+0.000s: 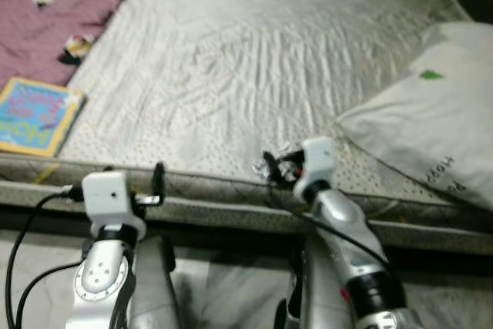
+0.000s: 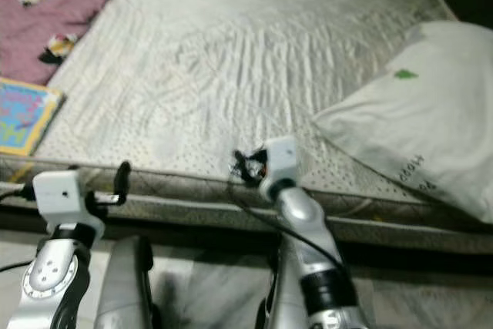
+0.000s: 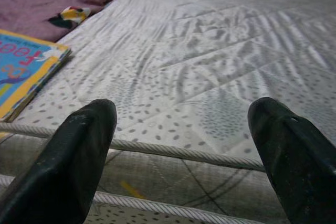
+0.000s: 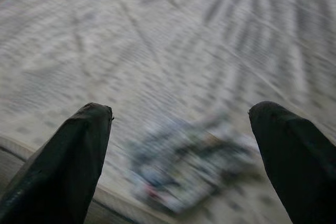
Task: Clean up the room
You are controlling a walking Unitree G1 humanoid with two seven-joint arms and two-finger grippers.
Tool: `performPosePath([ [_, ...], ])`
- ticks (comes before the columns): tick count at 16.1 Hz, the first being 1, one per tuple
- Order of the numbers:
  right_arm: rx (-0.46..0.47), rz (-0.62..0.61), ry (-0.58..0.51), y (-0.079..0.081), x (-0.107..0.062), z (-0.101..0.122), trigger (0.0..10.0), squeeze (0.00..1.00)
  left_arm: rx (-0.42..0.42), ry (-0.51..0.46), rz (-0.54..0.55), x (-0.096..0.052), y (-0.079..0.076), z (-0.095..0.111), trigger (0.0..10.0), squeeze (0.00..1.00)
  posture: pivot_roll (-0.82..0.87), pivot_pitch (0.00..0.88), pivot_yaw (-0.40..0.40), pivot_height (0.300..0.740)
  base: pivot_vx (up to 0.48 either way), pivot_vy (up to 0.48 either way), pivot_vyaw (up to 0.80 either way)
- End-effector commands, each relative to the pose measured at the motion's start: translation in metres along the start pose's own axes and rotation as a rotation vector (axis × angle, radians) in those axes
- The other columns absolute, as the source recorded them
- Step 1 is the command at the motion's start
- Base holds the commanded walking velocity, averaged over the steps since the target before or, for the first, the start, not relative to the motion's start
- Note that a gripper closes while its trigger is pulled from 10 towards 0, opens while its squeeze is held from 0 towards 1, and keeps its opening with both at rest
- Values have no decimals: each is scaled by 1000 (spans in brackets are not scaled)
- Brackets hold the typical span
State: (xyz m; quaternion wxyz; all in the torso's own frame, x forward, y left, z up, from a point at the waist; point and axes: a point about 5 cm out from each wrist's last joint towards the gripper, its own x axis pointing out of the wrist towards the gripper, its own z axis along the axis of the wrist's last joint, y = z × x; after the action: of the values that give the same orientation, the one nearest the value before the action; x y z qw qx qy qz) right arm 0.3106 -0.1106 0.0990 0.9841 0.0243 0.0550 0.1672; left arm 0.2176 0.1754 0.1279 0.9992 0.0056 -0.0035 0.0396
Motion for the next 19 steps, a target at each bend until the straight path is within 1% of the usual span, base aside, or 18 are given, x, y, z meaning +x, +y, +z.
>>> performPosePath([
  [1, 8, 14, 20, 4, -2, -7, 10000, 0, 4, 22, 18, -5, 4, -1, 10000, 0, 62, 219, -46, 491, 0, 0, 0],
  [2, 16, 37, 21, 11, 1, -8, 10000, 0, 8, 34, 34, -11, 6, 0, 10000, 0, 78, 238, -44, 471, 0, 0, 0],
  [4, 14, 47, -14, 16, 6, -3, 10000, 0, 11, 39, 43, -16, 8, 2, 10000, 0, 102, 262, -38, 471, 0, 0, 0],
  [5, 7, 51, -45, 18, 13, 2, 10000, 0, 17, 38, 45, -18, 8, 4, 10000, 0, 111, 266, -34, 471, 0, 0, 0],
  [8, 3, 33, -103, 19, 28, 16, 10000, 0, 28, 30, 42, -18, 8, 10, 10000, 0, 128, 264, -26, 471, 0, 0, 0],
  [10, 0, -7, -147, 17, 38, 28, 10000, 0, 33, 28, 45, -17, 9, 13, 10000, 0, 143, 264, -22, 471, 0, 0, 0],
  [11, 2, -24, -165, 18, 44, 33, 10000, 0, 41, 28, 45, -19, 10, 14, 10000, 0, 152, 264, -28, 471, 0, 0, 0],
  [12, 3, -24, -170, 19, 47, 35, 10000, 0, 45, 30, 47, -20, 10, 14, 10000, 0, 156, 264, -32, 471, 0, 0, 0],
  [15, 16, -11, -175, 30, 52, 35, 10000, 0, 49, 32, 61, -23, 11, 15, 10000, 0, 170, 259, -44, 471, 0, 0, 0],
  [16, 14, 1, -168, 40, 55, 31, 10000, 0, 50, 33, 67, -24, 11, 15, 10000, 0, 177, 258, -48, 471, 0, 0, 0],
  [17, -16, 13, -127, 51, 58, 24, 10000, 0, 50, 33, 68, -24, 10, 15, 10000, 0, 183, 257, -49, 471, 0, 0, 0],
  [18, -24, 14, -113, 54, 59, 22, 10000, 0, 50, 33, 68, -25, 10, 16, 10000, 0, 183, 257, -49, 471, 0, 0, 0],
  [19, -27, 7, -81, 61, 60, 16, 10000, 0, 52, 33, 66, -24, 10, 16, 10000, 0, 187, 254, -50, 471, 0, 0, 0],
])
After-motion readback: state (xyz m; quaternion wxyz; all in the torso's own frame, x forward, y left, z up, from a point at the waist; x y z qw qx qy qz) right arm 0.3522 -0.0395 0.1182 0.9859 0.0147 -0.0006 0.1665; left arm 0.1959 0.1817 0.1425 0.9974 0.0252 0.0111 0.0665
